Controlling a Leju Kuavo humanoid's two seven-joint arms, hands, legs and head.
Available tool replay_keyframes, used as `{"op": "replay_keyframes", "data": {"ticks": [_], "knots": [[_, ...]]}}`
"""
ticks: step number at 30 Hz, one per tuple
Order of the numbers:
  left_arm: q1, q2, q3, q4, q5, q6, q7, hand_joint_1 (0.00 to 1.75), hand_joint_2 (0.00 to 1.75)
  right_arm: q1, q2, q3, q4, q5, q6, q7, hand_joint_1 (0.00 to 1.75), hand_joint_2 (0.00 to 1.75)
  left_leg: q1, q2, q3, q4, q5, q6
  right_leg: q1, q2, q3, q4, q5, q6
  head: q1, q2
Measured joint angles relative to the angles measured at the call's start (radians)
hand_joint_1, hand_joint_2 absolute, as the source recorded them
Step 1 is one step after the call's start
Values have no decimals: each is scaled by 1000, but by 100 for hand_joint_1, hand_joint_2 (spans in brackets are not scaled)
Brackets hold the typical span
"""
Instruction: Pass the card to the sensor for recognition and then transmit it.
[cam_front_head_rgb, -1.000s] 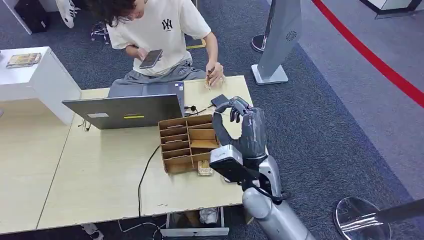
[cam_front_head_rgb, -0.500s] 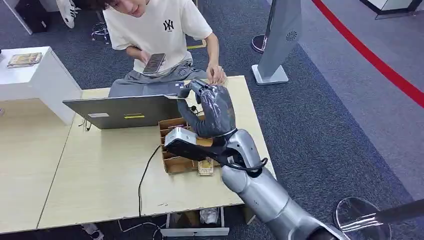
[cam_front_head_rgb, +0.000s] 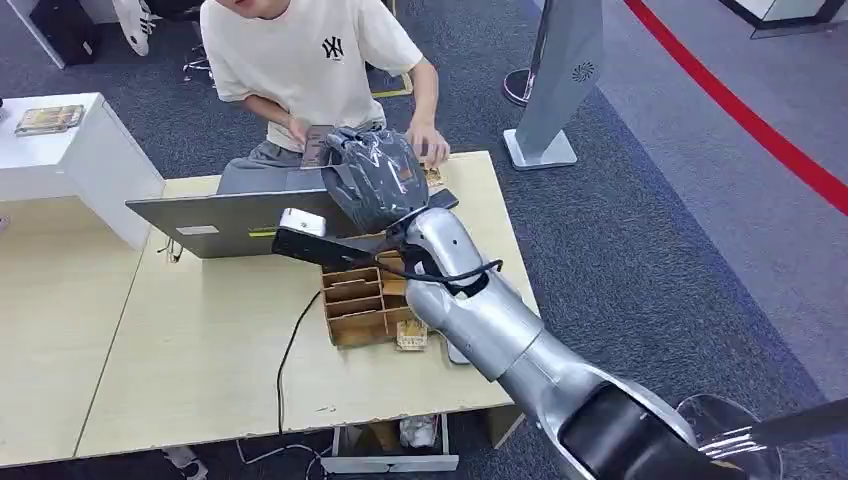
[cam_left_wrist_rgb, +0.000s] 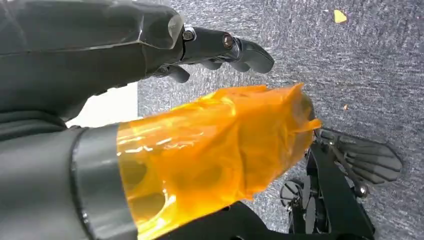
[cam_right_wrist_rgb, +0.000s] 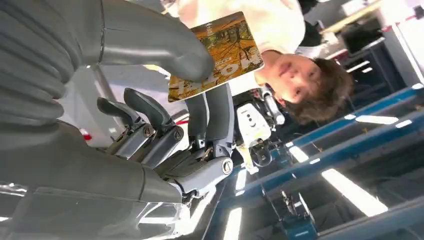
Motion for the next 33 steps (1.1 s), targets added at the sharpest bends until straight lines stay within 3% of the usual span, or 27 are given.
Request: {"op": "replay_keyframes", "data": {"ticks": [12, 20, 21, 22, 23, 33], "knots": [[0, 9, -19, 0, -17, -7, 0, 0, 0, -139, 36, 13, 228, 102, -5, 41, 175, 175, 0, 0, 0, 0, 0, 0, 0, 0, 0, 0, 0, 0, 0, 0], [-1, 11, -21, 0, -17, -12, 2, 0, 0, -164, 44, 26, 312, 184, -23, 46, 175, 175, 0, 0, 0, 0, 0, 0, 0, 0, 0, 0, 0, 0, 0, 0], [-1, 11, -21, 0, -17, -12, 2, 0, 0, -164, 44, 31, 317, 194, -26, 47, 154, 175, 0, 0, 0, 0, 0, 0, 0, 0, 0, 0, 0, 0, 0, 0], [-1, 11, -21, 0, -17, -13, 3, 0, 0, -163, 44, 34, 324, 206, -27, 49, 19, 175, 0, 0, 0, 0, 0, 0, 0, 0, 0, 0, 0, 0, 0, 0], [-1, 11, -21, 0, -17, -13, 3, 0, 0, -163, 45, 36, 331, 215, -29, 51, 0, 175, 0, 0, 0, 0, 0, 0, 0, 0, -1, 0, 0, 0, 0, 0], [-1, 11, -21, 0, -10, -13, 3, 0, 0, -159, 50, 60, 368, 227, -40, 50, 0, 175, 0, 0, 0, 0, 0, 0, 0, 0, -1, 0, 0, 0, 0, 0]]}}
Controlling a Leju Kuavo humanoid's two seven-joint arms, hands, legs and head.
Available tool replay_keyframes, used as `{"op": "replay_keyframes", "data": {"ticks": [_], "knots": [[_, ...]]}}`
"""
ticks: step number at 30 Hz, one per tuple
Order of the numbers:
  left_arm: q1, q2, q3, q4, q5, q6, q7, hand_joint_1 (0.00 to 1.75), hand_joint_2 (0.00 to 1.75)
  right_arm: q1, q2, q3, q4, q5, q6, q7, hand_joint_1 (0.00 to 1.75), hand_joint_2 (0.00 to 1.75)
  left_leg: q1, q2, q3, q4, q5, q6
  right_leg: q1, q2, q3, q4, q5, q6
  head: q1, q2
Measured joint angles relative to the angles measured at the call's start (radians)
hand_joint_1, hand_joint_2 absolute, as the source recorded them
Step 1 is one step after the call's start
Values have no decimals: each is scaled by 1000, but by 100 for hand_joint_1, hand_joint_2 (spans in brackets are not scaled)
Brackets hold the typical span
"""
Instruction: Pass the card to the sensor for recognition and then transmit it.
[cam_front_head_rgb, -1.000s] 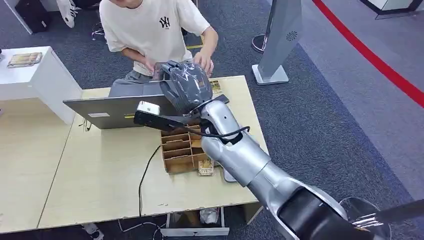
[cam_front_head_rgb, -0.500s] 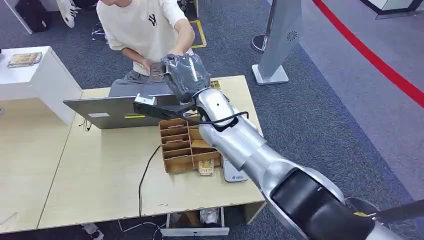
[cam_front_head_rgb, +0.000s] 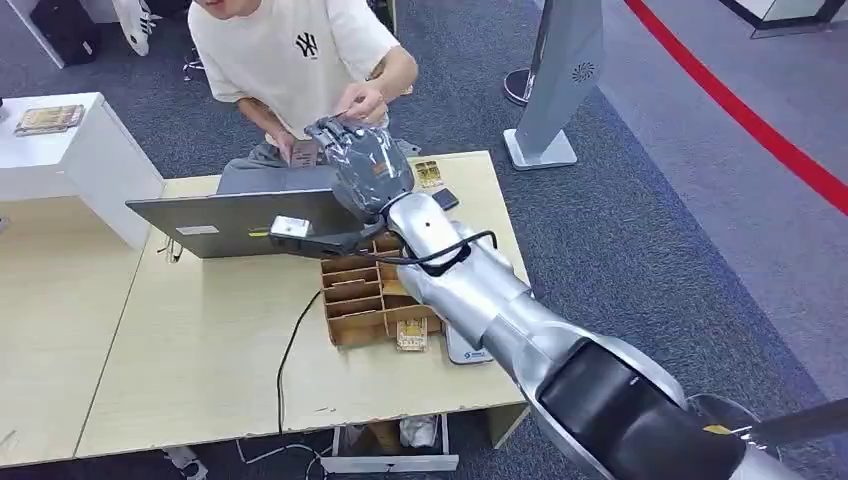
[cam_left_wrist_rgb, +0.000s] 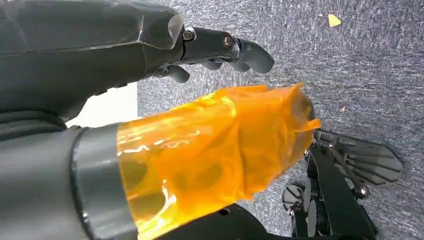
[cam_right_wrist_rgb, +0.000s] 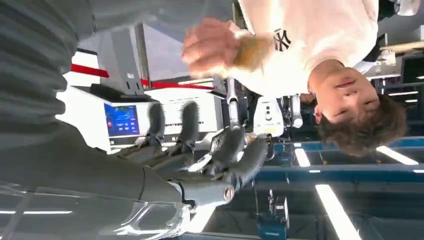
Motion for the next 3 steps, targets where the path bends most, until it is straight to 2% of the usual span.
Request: {"op": "replay_keyframes", "data": {"ticks": [3], "knots": [[0, 0, 0, 0, 5, 0, 0, 0, 0, 10, 0, 0, -1, -25, -20, -15, 0, 175, 0, 0, 0, 0, 0, 0, 0, 0, 0, 0, 0, 0, 0, 0]]}}
